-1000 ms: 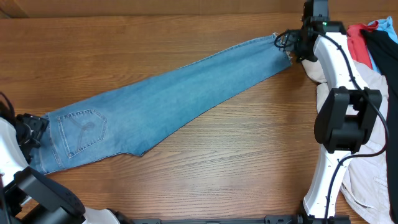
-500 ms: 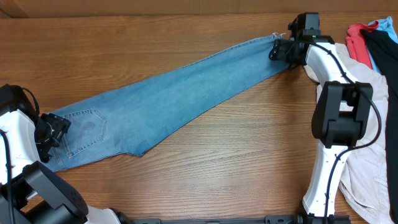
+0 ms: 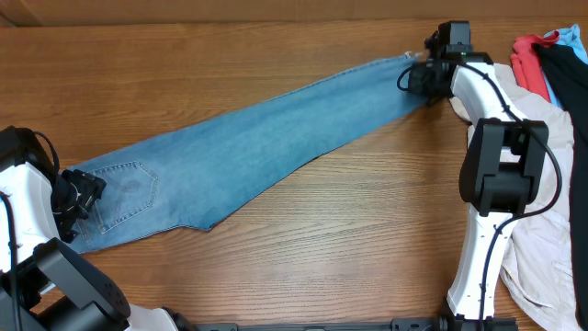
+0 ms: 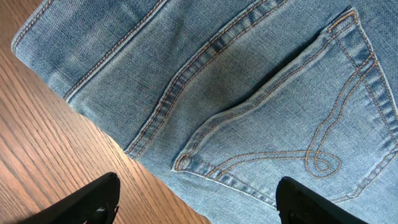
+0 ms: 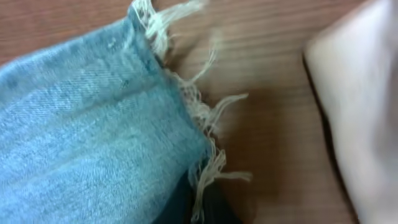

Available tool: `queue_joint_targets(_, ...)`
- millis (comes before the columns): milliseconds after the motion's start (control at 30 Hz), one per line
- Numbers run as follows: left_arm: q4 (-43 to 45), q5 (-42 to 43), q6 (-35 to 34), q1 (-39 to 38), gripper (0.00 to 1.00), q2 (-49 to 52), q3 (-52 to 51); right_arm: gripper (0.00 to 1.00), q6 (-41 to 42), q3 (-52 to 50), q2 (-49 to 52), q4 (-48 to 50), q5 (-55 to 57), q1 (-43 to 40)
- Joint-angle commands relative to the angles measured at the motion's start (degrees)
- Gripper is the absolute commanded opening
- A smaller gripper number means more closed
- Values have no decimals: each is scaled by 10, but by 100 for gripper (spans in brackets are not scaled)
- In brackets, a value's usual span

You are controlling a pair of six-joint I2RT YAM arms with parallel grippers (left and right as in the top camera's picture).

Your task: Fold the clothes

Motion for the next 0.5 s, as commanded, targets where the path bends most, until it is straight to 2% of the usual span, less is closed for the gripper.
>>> queue_joint_targets(0, 12, -6, 16, -4, 80, 4, -7, 4, 21, 2, 9, -95, 69, -3)
queue_joint_targets(167, 30, -6, 23, -4, 78, 4, -7, 4, 79, 5, -25, -249, 148, -5)
queue_joint_targets(367, 40, -21, 53, -4, 77, 4, -7, 4, 166, 5, -33, -352, 291, -16)
queue_joint_targets(467, 35, -15, 56, -4, 77, 4, -7, 4, 200, 5, -33, -394, 316, -28)
